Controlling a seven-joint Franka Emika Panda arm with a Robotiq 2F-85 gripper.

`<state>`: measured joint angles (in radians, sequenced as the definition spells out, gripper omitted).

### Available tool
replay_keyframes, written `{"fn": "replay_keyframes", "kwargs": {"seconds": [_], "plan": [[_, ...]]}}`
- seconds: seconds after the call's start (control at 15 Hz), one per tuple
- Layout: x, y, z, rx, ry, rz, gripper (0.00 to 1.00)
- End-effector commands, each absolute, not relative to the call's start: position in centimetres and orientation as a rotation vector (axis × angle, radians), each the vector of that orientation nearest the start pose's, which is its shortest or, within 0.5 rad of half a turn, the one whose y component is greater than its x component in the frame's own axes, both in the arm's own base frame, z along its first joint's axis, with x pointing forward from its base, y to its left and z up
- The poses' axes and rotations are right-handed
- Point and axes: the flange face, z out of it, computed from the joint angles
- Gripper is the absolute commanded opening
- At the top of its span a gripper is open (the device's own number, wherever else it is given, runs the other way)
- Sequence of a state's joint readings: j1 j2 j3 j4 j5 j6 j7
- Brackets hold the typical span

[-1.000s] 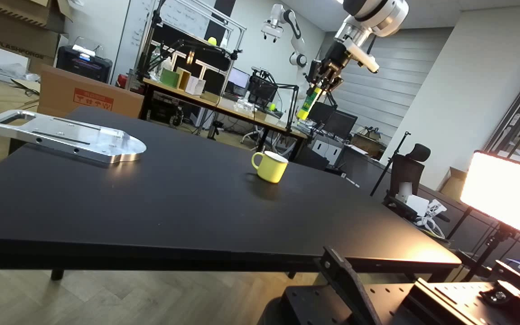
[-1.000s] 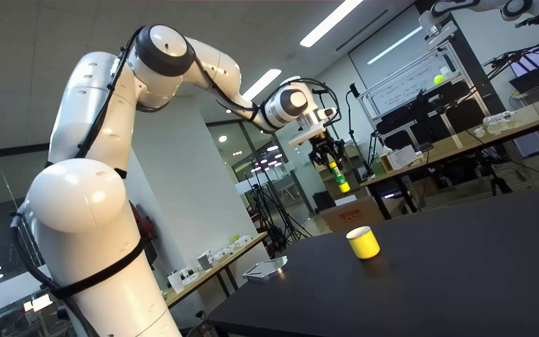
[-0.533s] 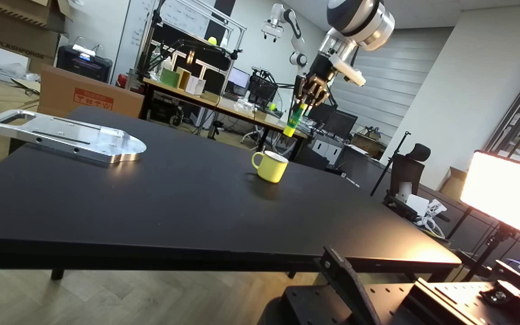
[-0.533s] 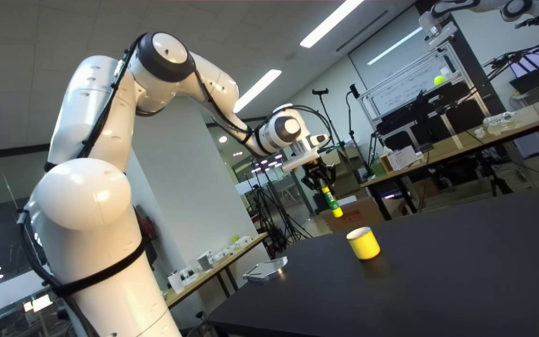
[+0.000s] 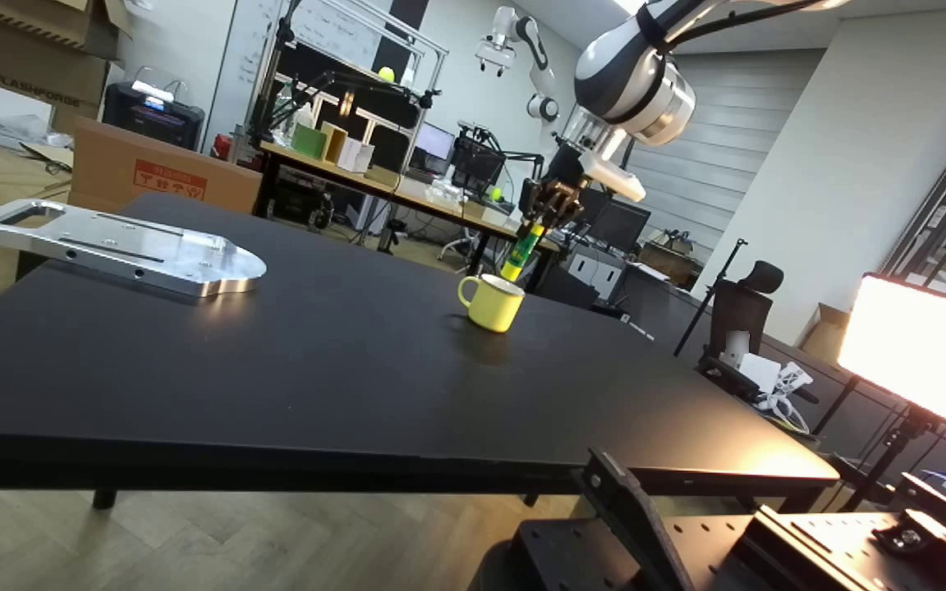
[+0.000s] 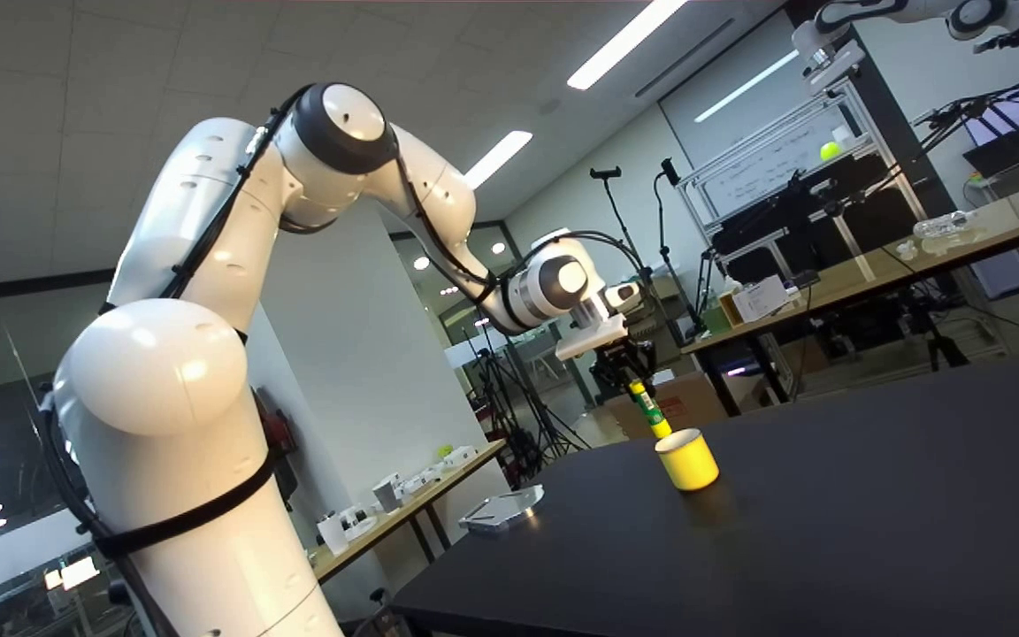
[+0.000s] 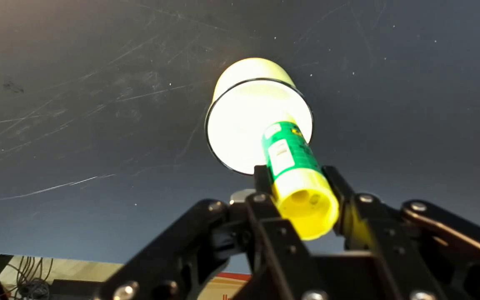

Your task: Pick the object and put it in the cup

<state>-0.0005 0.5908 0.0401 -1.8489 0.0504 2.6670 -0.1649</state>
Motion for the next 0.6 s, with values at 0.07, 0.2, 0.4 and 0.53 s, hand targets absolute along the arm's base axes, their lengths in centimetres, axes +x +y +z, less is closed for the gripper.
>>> {"fn": "replay_keyframes", "kwargs": {"seconds": [0.07, 0.2, 0.4, 0.53], "plan": [[66.6, 1.6, 19.8, -3.101, -0.234, -0.339, 0.09], [66.4, 1.3, 18.6, -3.107, -0.229, -0.317, 0.09], [65.9, 0.9, 17.5, -3.116, -0.212, -0.273, 0.09], [65.4, 0.4, 17.3, -3.121, -0.197, -0.244, 0.09]]}}
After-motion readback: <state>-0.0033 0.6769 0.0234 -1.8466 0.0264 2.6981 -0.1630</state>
